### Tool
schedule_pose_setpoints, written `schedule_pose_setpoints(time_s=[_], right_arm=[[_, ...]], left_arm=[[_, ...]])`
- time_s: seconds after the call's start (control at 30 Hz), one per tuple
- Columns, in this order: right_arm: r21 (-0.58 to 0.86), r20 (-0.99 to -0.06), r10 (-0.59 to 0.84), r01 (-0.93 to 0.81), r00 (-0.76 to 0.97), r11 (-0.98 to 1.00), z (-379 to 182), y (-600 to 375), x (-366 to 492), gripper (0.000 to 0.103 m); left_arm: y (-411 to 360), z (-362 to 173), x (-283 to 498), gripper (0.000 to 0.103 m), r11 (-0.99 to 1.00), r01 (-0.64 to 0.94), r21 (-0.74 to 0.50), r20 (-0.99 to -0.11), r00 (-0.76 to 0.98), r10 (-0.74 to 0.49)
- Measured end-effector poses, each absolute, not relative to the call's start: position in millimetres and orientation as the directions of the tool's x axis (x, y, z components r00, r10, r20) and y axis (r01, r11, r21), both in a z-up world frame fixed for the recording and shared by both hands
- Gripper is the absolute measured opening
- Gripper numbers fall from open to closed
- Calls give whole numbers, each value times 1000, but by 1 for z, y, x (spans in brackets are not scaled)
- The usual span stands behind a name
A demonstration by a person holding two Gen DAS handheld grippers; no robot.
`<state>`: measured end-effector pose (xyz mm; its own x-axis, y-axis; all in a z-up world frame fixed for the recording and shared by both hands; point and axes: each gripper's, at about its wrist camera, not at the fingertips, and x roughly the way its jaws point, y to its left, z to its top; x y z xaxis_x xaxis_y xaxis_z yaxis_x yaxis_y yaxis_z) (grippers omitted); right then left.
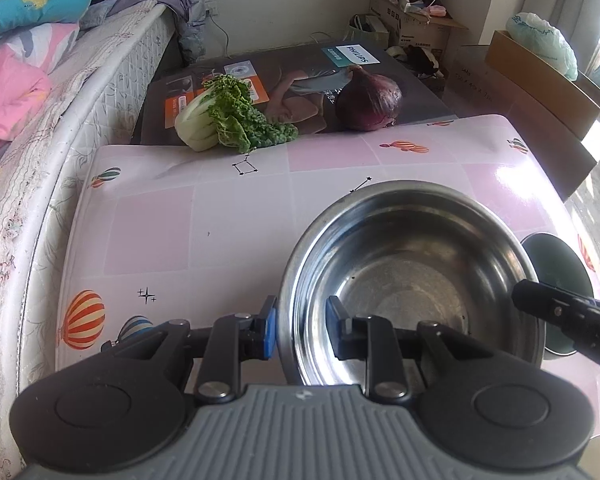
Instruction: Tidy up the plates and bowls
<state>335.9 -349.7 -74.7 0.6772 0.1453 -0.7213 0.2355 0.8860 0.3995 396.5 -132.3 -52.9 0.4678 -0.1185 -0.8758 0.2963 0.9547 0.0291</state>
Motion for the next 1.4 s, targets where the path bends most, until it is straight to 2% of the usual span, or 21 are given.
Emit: schedule_pose_setpoints(time_s=[0.33, 0.4, 0.73, 0.9, 1.2, 1.4], right_arm=[[346, -735, 117, 222, 668, 911, -89, -347, 360, 16], [334, -736, 109, 218, 669, 917, -89, -345, 363, 16], [359, -722, 123, 217, 681, 908, -81, -346, 355, 17], [410, -693, 172, 187, 701, 893, -70, -351, 338, 28], [470, -662, 232, 153, 713, 869, -47, -361, 294, 40], [486, -647, 254, 132, 719, 864, -32, -363, 262, 41]], left_arm=[[-136, -68, 407, 28, 953, 300, 37, -878, 466, -113], [-135, -66, 407, 36, 953, 300, 42, -871, 478, -112], [-125, -53, 397, 51, 952, 306, 21, -856, 498, -141], [-125, -41, 380, 63, 944, 329, 11, -846, 506, -167], [-128, -20, 343, 73, 930, 368, -2, -841, 502, -200], [-130, -6, 320, 77, 919, 394, -21, -831, 504, -235]])
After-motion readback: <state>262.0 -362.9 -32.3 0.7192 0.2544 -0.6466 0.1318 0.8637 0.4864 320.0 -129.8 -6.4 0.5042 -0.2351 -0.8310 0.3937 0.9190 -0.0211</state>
